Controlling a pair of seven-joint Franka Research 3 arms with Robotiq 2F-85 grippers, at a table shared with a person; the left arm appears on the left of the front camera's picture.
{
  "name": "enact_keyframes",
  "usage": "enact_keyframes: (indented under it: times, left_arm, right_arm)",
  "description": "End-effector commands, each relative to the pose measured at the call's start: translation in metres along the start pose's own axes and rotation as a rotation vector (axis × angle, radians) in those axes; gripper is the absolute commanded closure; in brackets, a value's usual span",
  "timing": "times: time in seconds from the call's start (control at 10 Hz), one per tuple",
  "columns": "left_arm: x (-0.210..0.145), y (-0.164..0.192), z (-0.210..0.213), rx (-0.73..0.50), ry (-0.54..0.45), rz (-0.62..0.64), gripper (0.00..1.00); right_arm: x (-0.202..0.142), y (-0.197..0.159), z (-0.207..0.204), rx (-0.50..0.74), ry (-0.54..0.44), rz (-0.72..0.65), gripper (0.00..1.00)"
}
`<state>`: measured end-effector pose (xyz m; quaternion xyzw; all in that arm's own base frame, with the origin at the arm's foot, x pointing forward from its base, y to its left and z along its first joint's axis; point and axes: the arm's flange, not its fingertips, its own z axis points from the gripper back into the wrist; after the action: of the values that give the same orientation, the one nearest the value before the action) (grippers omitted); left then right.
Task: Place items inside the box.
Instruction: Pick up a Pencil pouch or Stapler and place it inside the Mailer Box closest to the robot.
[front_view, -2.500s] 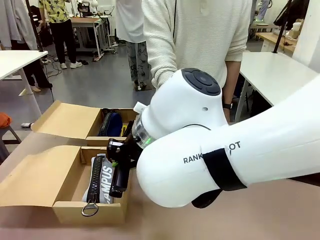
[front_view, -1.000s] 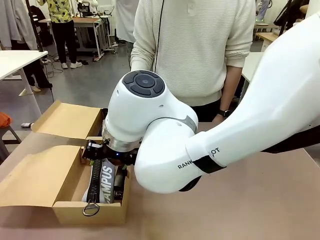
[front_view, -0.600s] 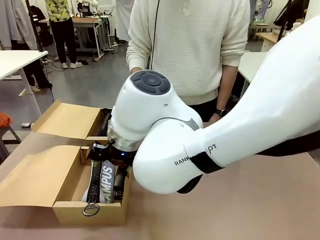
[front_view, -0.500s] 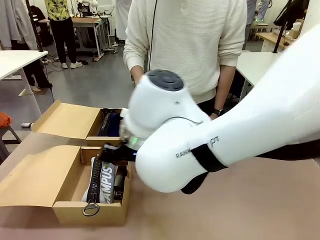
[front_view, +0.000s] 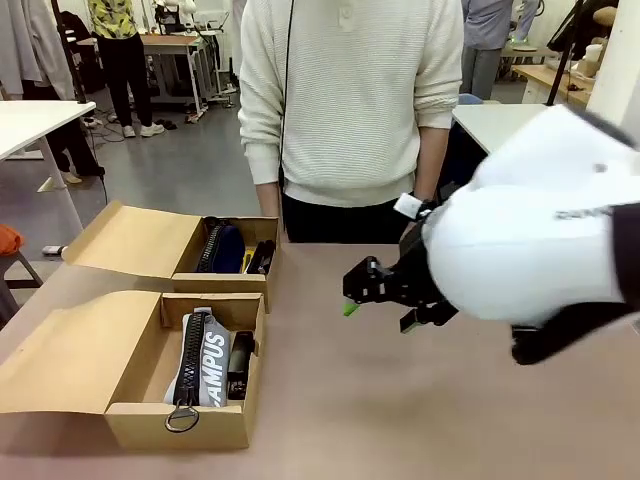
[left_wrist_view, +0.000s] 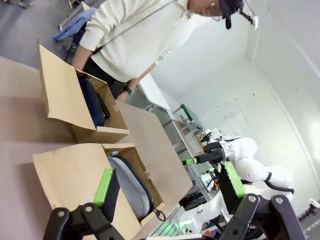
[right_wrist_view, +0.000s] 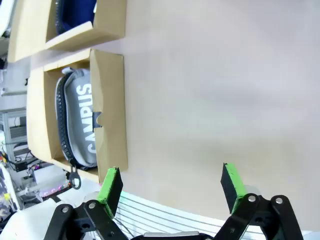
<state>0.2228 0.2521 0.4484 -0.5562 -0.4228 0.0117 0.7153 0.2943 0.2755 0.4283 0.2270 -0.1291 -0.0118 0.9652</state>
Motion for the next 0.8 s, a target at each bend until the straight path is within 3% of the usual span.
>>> enact_keyframes:
  times: [0.0,0.1,0.2,0.3,0.4,0.7]
  left_arm:
    - [0.002,-0.002,0.0,-0.017,-0.018,-0.021,0.0]
    - [0.002,-0.002,0.0,-0.017,-0.018,-0.021,0.0]
    - [0.002,-0.002,0.0,-0.017,-0.018,-0.021,0.0]
    - [0.002,-0.002,0.0,-0.017,-0.018,-0.021,0.0]
    - [0.002,-0.002,0.0,-0.017,-0.018,-0.021,0.0]
    - [0.002,-0.002,0.0,-0.017,-0.018,-0.021,0.0]
  right_arm:
    - [0.012,0.046,-0.052,-0.019,-0.008,0.03,0.0]
    - [0.012,0.046,-0.052,-0.019,-0.008,0.03,0.0]
    - [-0.001,0.012,-0.012,-0.002,0.004,0.018,0.0]
    - [0.028,-0.015,0.011,0.19,0.001,-0.095,0.0]
    - [0.048,-0.053,0.041,0.292,0.011,-0.165,0.0]
    - [0.054,-0.201,0.127,0.596,0.184,-0.371,0.0]
